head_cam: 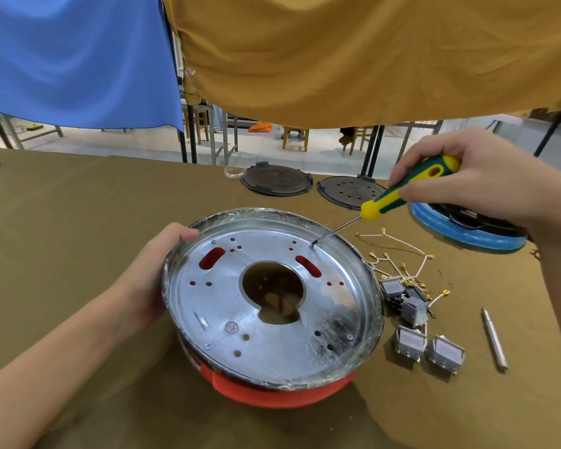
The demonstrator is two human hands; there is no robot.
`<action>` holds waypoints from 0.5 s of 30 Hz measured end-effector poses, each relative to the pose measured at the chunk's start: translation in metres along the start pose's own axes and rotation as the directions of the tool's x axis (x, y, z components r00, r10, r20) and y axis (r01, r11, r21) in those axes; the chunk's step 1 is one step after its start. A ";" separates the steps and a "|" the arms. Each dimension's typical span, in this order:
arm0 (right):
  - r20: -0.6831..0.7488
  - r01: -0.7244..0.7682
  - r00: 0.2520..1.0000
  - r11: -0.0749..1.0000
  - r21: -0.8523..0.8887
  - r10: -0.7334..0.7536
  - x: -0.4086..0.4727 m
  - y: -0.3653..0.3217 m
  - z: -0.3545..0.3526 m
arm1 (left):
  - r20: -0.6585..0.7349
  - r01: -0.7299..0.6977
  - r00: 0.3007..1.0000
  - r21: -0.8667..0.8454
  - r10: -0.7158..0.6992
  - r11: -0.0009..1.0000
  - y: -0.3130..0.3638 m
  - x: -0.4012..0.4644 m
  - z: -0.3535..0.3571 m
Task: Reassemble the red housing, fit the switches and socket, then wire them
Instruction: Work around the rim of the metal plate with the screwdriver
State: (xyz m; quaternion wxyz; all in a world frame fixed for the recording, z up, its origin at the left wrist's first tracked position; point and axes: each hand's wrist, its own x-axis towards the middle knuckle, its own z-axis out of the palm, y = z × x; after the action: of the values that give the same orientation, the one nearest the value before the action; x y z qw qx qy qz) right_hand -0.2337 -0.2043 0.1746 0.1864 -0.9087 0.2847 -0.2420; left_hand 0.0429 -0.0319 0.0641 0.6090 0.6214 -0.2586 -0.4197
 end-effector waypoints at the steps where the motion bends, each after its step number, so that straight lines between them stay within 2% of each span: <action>1: 0.022 -0.002 1.000 1.000 0.001 0.002 0.005 -0.003 -0.002 | -0.009 -0.001 1.000 -0.011 0.001 1.000 0.002 -0.001 0.001; 5: 0.111 0.002 0.994 0.999 -0.034 0.002 0.032 -0.014 -0.008 | -0.008 -0.007 1.000 -0.015 0.006 1.000 0.002 -0.001 0.002; 9: 0.144 0.024 0.989 0.997 0.079 -0.035 0.053 -0.024 -0.006 | -0.009 0.025 1.000 -0.006 -0.025 1.000 0.005 -0.004 0.004; 15: 0.150 0.029 0.987 0.979 0.204 -0.060 0.062 -0.019 0.005 | -0.012 0.000 1.000 0.000 0.000 1.000 0.006 -0.010 0.004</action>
State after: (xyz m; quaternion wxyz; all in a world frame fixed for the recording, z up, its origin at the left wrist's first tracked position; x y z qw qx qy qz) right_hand -0.1779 -0.2263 0.2005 0.2934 -0.9073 0.2231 -0.2023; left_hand 0.0359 -0.0265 0.0726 0.6105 0.6239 -0.2548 -0.4162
